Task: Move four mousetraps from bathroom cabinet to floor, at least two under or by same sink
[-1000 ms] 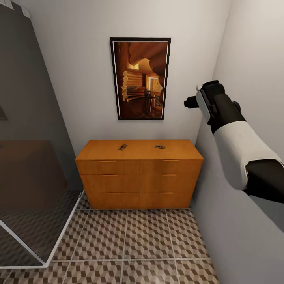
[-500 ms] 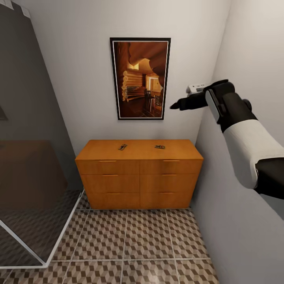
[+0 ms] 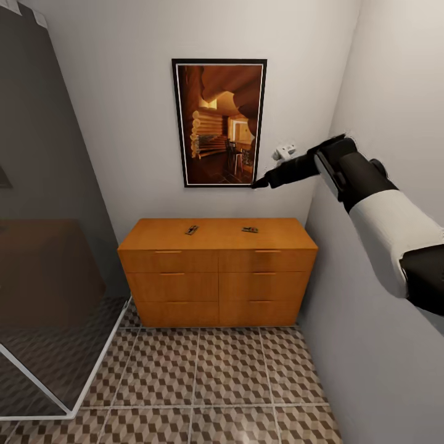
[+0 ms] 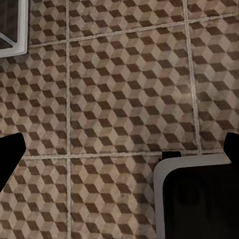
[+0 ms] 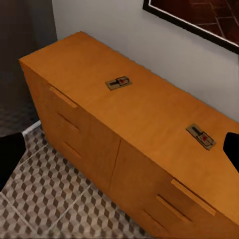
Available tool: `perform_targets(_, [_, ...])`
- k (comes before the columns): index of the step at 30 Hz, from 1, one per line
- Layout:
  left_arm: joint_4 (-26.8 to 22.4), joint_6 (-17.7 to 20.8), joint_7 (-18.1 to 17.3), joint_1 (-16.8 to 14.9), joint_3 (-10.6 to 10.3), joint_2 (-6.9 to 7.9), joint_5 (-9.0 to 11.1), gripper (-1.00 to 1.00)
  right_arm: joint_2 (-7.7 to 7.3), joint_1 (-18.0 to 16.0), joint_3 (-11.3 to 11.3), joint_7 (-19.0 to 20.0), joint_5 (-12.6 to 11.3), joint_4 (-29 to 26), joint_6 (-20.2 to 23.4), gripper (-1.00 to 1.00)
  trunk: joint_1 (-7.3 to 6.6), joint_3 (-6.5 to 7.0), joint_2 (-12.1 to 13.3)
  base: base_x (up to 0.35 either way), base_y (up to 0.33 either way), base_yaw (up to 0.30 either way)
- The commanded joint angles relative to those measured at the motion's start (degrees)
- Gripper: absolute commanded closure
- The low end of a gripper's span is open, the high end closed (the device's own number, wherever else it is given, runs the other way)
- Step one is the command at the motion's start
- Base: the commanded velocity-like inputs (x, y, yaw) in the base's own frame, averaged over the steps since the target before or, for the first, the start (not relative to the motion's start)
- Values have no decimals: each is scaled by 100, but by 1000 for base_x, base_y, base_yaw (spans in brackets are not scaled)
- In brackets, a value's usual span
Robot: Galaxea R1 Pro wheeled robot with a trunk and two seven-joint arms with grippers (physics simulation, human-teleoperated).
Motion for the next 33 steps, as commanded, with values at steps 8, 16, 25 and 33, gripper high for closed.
perform_targets(8, [17,-32,-44,-10,-51,12,42,-100,11,-5,905,970,48,643,-899,-100,3,-13,-13,0,0,0])
perform_targets(16, [13,-32,-52,-10,-51,15,42,-100,19,-3,1110,1478,54,1129,-1361,-100,3,-13,-13,0,0,0])
perform_targets(25, [14,-25,-55,-10,-52,15,42,-100,6,3,1242,2350,501,1406,-1953,-100,3,-13,-13,0,0,0])
perform_targets(33, [18,-25,-55,-10,-58,12,40,-100,-6,4,1301,3149,1041,1679,-2700,-100,3,-13,-13,0,0,0])
